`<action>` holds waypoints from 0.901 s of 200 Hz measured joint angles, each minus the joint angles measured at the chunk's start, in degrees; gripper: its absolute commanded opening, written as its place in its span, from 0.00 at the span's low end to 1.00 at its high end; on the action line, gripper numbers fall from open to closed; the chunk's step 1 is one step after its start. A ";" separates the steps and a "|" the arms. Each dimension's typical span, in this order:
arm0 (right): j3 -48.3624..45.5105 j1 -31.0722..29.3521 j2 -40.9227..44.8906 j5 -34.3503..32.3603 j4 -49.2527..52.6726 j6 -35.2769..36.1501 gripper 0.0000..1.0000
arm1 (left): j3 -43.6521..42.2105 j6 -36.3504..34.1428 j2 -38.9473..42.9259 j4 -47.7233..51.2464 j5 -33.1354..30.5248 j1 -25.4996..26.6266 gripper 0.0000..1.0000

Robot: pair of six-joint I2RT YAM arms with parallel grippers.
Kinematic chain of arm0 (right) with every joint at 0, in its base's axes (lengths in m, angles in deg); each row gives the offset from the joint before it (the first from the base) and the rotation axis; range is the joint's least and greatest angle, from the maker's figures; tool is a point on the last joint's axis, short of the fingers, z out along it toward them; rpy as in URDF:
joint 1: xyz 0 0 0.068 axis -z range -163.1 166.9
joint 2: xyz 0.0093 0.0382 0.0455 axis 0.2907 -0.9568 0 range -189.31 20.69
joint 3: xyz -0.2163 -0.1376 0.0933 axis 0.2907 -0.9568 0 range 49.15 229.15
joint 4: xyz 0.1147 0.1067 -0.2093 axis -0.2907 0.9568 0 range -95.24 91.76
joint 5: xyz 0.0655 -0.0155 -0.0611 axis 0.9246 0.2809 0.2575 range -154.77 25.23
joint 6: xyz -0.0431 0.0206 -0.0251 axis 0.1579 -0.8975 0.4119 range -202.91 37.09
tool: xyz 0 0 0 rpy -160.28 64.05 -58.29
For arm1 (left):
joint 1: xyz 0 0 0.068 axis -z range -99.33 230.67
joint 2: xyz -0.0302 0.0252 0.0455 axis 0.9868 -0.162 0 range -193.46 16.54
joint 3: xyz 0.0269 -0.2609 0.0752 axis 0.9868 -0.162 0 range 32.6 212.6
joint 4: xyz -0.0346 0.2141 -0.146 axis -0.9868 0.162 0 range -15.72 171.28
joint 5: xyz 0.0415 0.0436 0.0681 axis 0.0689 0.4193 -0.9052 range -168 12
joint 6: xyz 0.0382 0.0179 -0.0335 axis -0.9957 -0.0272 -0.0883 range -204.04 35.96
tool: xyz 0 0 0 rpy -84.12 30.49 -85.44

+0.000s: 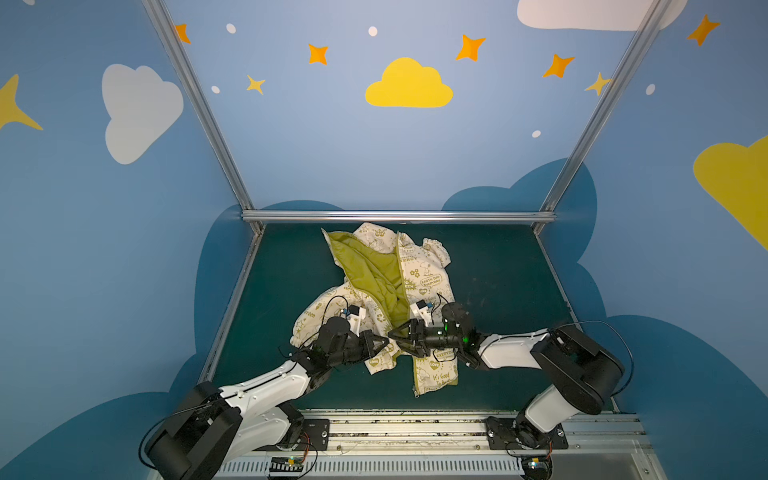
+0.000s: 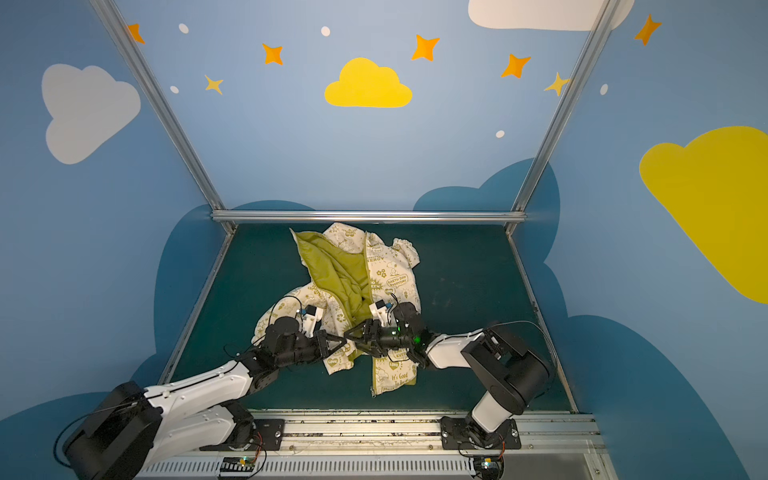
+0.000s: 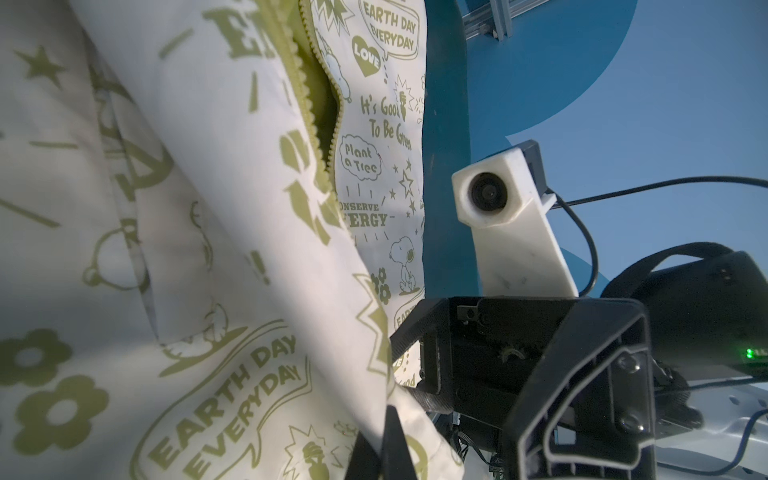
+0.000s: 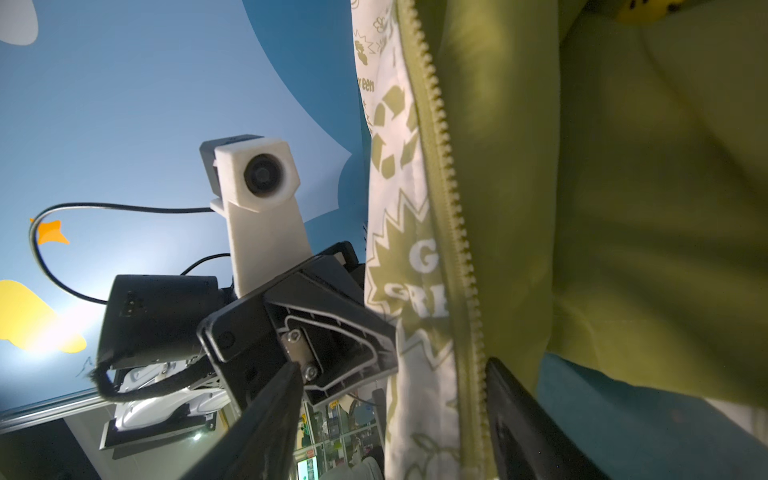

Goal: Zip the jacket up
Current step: 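Grasp the zipper edge with the left gripper while the right gripper grasps the other edge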

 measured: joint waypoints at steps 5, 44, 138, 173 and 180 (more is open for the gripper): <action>-0.20 0.00 0.20 -0.31 -0.02 0.07 0.61 | 0.00 -0.02 0.00 0.07 0.00 0.02 0.03; -1.25 -0.02 1.92 -1.60 -0.09 0.04 0.50 | -0.55 -0.17 -0.48 0.07 -0.11 0.00 0.03; -1.44 -0.09 1.79 -1.66 -1.73 -1.03 0.04 | -0.81 -0.26 -0.63 0.28 -0.22 -0.11 0.03; -1.49 -0.35 1.31 -1.60 -1.84 -1.20 0.00 | -0.83 -0.98 -0.11 1.03 -0.50 -0.09 0.35; -1.49 -0.35 1.11 -1.60 -1.86 -1.20 0.00 | -0.83 -1.09 0.57 1.57 -0.83 -0.11 0.45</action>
